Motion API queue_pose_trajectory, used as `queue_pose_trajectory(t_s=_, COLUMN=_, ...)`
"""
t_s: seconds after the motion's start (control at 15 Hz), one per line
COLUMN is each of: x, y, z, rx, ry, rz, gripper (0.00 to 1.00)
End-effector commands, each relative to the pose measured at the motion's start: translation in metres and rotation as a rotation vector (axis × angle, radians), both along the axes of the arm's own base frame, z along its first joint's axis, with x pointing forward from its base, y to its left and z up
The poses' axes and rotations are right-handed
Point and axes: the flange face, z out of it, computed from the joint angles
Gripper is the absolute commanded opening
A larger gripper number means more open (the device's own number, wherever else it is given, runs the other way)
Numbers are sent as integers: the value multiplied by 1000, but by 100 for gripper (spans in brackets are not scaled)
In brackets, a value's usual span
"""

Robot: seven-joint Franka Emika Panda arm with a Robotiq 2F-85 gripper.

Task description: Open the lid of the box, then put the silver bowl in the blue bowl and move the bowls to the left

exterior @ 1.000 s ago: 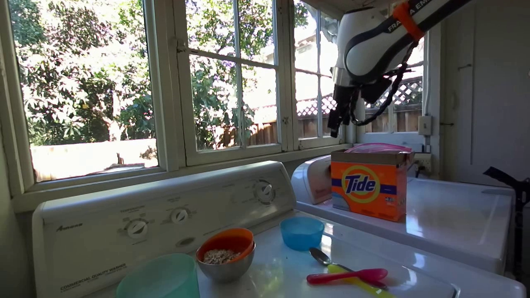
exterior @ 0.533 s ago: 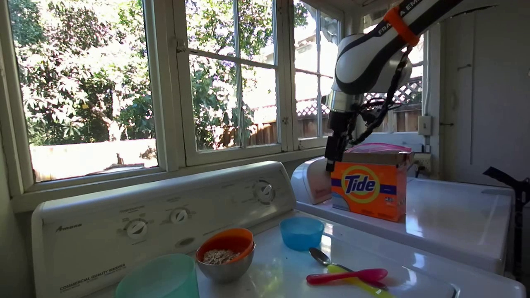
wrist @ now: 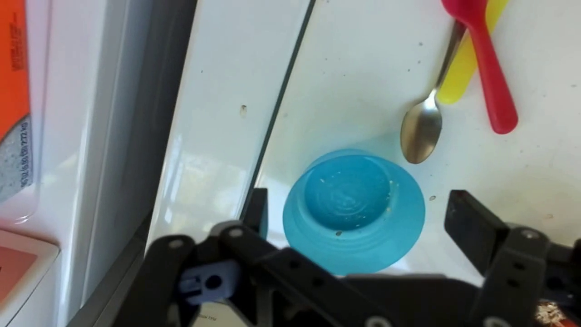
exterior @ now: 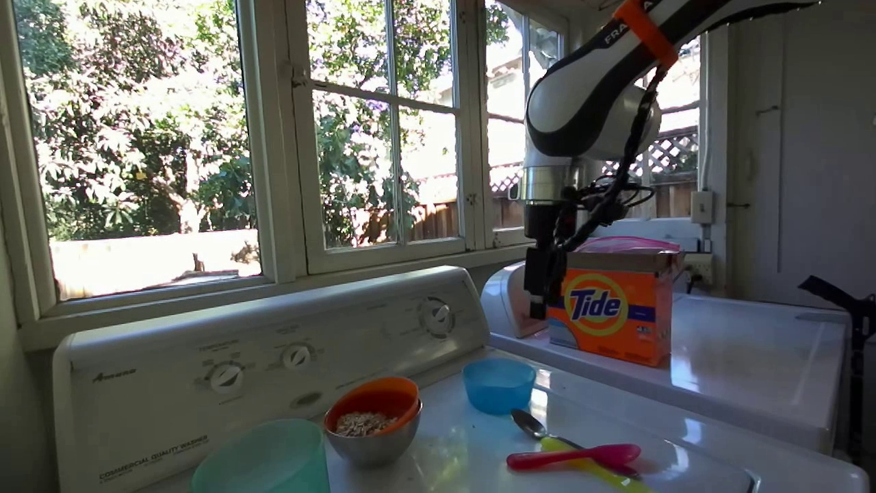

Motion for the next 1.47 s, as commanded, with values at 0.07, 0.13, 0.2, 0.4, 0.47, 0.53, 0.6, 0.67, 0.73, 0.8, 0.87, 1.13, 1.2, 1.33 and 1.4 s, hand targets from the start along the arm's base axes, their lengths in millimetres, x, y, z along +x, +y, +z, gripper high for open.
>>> queue_pose_trajectory(t_s=0.07, x=8, y=5, z=-5, rx=36, ry=25, rz=-217, gripper=100)
queue_pose_trajectory(t_s=0.13, x=8, y=9, z=-7, rx=52, ry=31, rz=-266, gripper=100)
queue_pose_trajectory(t_s=0.2, x=7, y=12, z=-9, rx=72, ry=43, rz=-313, gripper=100)
queue_pose_trajectory(t_s=0.4, x=8, y=21, z=-7, rx=131, ry=43, rz=-460, gripper=100)
queue_pose_trajectory(t_s=0.47, x=9, y=21, z=-6, rx=147, ry=48, rz=-510, gripper=100)
queue_pose_trajectory(t_s=0.53, x=10, y=22, z=-5, rx=165, ry=53, rz=-558, gripper=100)
queue_pose_trajectory(t_s=0.6, x=12, y=23, z=-5, rx=183, ry=55, rz=-608, gripper=100)
queue_pose_trajectory(t_s=0.67, x=15, y=27, z=-6, rx=205, ry=60, rz=-655, gripper=100)
queue_pose_trajectory(t_s=0.73, x=19, y=30, z=-8, rx=219, ry=56, rz=-707, gripper=100)
queue_pose_trajectory(t_s=0.8, x=23, y=32, z=-9, rx=239, ry=58, rz=-755, gripper=100)
queue_pose_trajectory(t_s=0.87, x=26, y=34, z=-10, rx=256, ry=63, rz=-805, gripper=100)
queue_pose_trajectory(t_s=1.13, x=39, y=30, z=-20, rx=315, ry=57, rz=-1003, gripper=100)
queue_pose_trajectory(t_s=1.2, x=38, y=25, z=-24, rx=326, ry=57, rz=-1029, gripper=100)
queue_pose_trajectory(t_s=1.33, x=32, y=14, z=-31, rx=327, ry=70, rz=-1064, gripper=100)
queue_pose_trajectory(t_s=1.4, x=26, y=9, z=-33, rx=313, ry=89, rz=-1060, gripper=100)
